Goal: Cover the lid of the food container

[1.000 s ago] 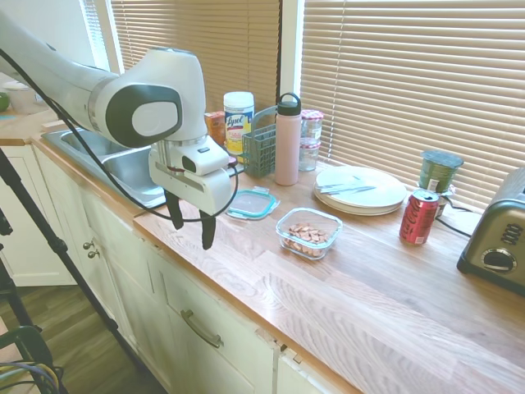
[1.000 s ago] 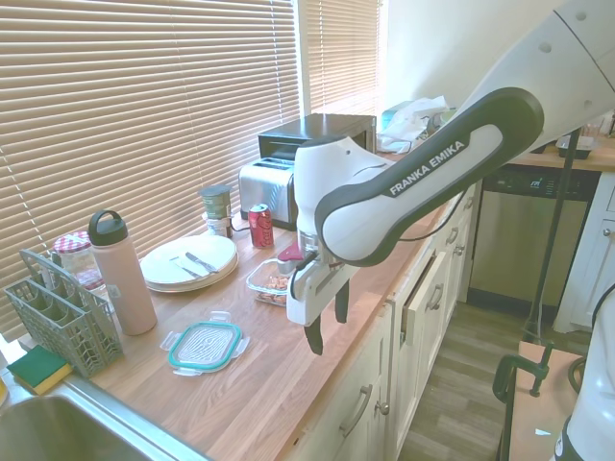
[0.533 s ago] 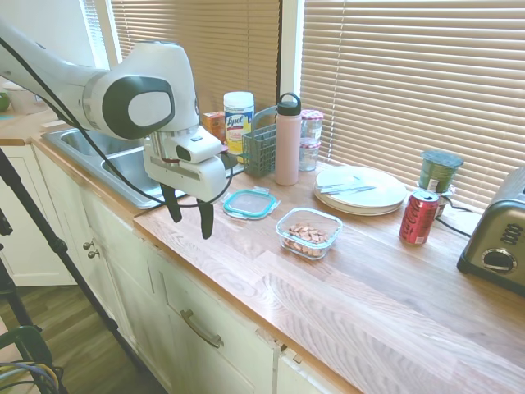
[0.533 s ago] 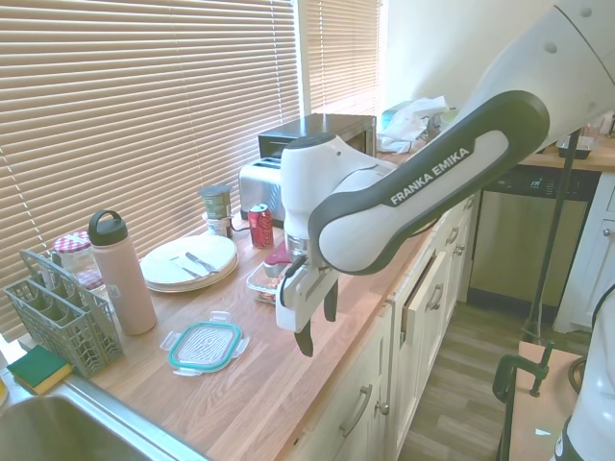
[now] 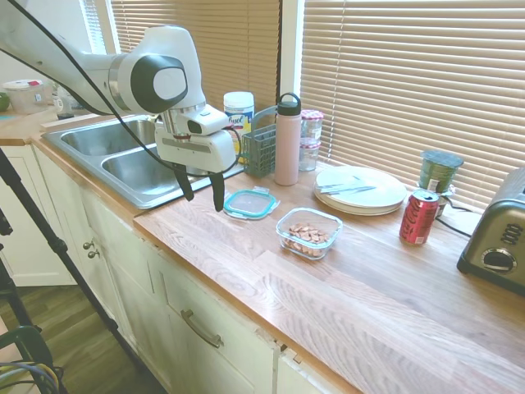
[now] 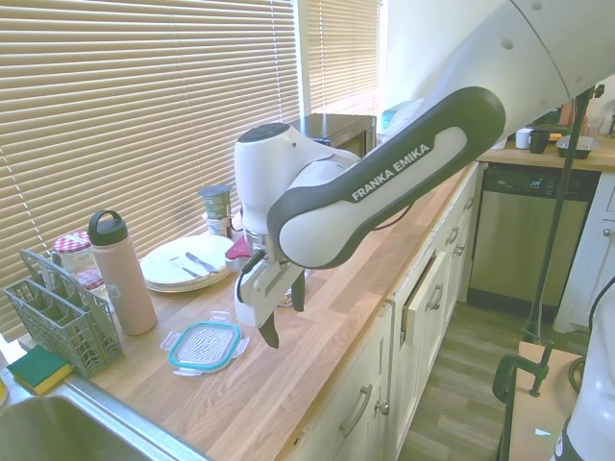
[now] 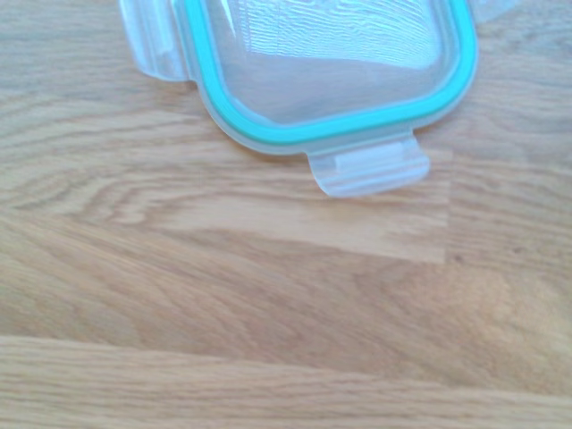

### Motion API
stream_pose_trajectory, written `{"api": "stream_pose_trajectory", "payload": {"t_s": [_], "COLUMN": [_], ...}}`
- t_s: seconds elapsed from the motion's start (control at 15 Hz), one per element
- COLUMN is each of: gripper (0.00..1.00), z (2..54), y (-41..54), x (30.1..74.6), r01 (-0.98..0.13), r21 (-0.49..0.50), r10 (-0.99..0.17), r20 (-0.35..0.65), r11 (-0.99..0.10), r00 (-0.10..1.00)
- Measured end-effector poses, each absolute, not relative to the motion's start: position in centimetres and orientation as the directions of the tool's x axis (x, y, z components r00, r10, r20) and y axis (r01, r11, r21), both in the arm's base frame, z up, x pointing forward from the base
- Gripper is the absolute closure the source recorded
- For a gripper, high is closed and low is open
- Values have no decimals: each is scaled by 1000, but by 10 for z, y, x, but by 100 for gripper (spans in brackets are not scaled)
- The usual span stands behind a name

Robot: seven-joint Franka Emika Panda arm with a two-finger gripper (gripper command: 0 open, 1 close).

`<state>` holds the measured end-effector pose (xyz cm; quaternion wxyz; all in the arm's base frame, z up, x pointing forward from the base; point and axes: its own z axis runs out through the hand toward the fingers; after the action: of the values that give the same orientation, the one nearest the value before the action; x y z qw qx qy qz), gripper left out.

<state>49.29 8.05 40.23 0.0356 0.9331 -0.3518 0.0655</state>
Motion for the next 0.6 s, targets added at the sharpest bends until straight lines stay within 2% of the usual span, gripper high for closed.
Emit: {"api": "stream_pose_trajectory", "payload": {"t_s": [0.6], "gripper": [0], "z": [419], "y": [127], "x": [550], "r01": [-642], "r21": [59], "r10": [-621], "r20": [204], "r11": [-764], "r00": [757]}}
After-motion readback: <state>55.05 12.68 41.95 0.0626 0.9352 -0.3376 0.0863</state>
